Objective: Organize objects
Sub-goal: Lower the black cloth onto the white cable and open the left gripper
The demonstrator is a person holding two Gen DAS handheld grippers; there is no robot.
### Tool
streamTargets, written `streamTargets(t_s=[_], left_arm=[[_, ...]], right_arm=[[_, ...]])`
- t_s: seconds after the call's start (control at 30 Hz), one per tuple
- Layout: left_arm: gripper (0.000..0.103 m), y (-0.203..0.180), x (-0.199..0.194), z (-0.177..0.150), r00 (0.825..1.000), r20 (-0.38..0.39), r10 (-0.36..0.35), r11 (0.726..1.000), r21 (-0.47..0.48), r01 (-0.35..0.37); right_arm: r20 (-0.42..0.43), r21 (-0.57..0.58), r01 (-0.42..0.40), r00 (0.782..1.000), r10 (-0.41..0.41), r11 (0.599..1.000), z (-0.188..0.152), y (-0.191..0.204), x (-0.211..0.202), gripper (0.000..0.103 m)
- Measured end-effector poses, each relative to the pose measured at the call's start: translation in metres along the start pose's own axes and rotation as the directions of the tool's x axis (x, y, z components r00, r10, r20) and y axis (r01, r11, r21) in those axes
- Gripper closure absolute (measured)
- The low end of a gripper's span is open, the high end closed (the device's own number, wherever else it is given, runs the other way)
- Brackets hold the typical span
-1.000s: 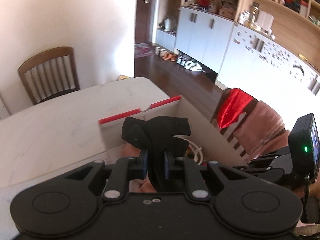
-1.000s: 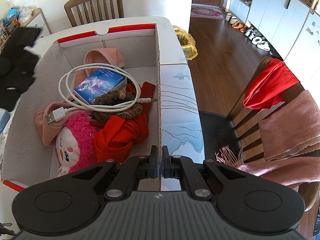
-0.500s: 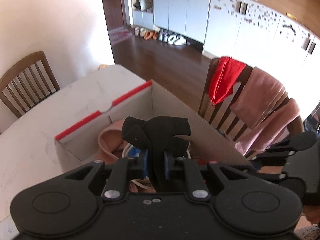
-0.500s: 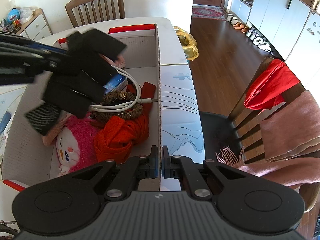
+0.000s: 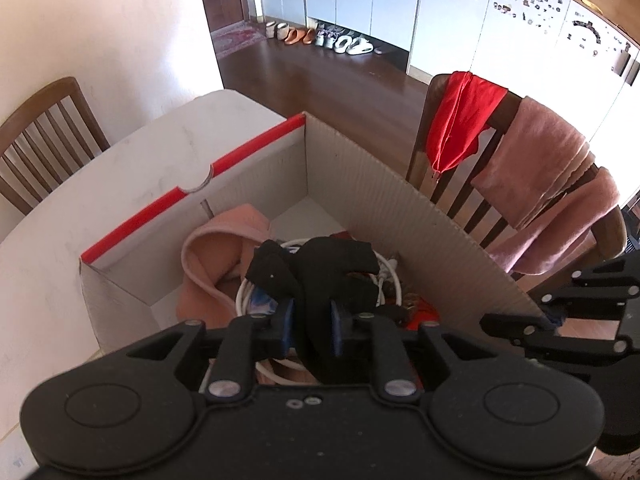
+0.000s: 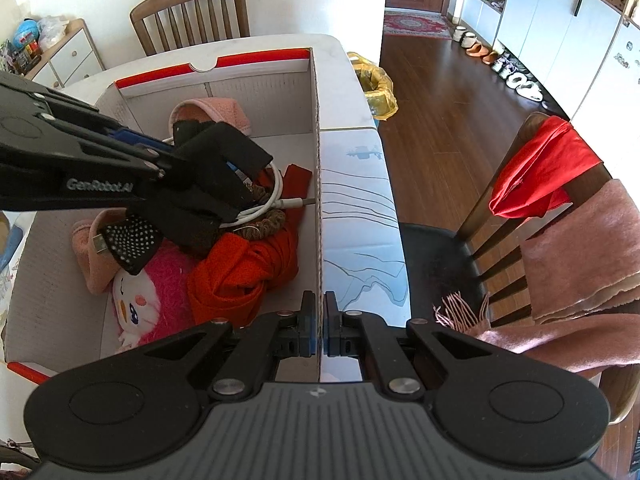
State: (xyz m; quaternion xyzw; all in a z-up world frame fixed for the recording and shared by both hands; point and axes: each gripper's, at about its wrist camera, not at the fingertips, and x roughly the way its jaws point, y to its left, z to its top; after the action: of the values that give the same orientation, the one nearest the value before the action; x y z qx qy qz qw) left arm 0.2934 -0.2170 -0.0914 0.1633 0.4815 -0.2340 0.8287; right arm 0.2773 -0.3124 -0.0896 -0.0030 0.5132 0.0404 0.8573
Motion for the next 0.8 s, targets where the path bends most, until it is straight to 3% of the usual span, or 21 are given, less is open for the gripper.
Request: streamTargets(t_s=[0.23,0.4,0.8], left_arm=[[0.069,0.006,0.001,-0.003,1.000,0.001,-0.009,0.999,-0.039,0.009],[0.033,0.005,-0.012,-0.006,0.999,0.048,-0.002,0.999,-0.042,0.004],[0.022,0.012,-0.058,-0.017,0.989,0.142,-0.034,0.996,-0.077,0.045]], right_arm=[[0.000,0.000,0.000,1.000,0.000,1.000,0.000,0.000,0.000,0.100],[0.001,-0.002,0.001,1.000,-0.001,1.000,0.000,0.000,-0.001,0.100],[-0.001,-0.003,0.003,1.000,-0.003,1.000,0.000,-0.002,-0.002,0.100]])
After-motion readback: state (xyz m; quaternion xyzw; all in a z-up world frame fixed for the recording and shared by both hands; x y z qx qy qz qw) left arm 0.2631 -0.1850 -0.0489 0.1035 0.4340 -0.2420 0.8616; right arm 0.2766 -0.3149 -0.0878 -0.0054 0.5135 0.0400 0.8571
